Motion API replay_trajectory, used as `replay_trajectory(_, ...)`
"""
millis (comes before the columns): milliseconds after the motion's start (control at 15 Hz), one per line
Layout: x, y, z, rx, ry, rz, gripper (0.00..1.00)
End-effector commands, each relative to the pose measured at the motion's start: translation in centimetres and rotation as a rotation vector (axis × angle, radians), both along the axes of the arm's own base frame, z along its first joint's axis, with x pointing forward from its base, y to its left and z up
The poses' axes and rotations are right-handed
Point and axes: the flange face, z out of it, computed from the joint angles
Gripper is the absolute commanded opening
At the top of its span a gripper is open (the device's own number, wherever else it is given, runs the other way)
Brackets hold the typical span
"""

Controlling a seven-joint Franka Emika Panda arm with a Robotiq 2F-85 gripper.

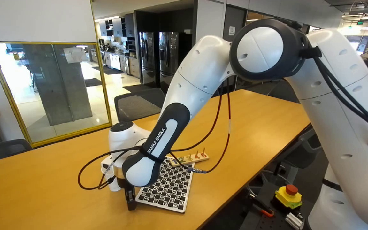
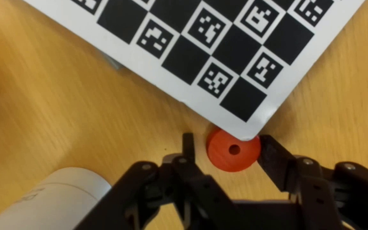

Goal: Pick up the orange tokens from the table and put it in the colourless cup. Pick up the blue token and put it in the white cup.

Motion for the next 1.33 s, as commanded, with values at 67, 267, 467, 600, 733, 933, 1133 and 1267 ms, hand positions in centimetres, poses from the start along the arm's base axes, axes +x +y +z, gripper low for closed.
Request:
replay_trajectory(67,1.1,0.2,0.6,0.047,0.026,0.007,0.18)
replay_trajectory(267,1.0,0.1,1.0,0.091,0.034,0.014,0.21)
replay_trajectory(467,0.8,0.1,2.0,0.125,0.032,0.015,0.21)
replay_trajectory(600,0.9,-0.1,2.8,0.137,0.022,0.011,0.21)
replay_trajectory(733,1.0,-0.8,4.0,0.129,-0.004,-0.012,0.21)
replay_trajectory(933,1.6,-2.7,7.3,0.079,-0.072,-0.094,0.21)
replay_trajectory(1133,2.7,-5.1,11.2,0.056,-0.145,-0.181,0.21)
replay_trajectory(1267,3.7,-6.6,13.2,0.046,-0.177,-0.227,0.21)
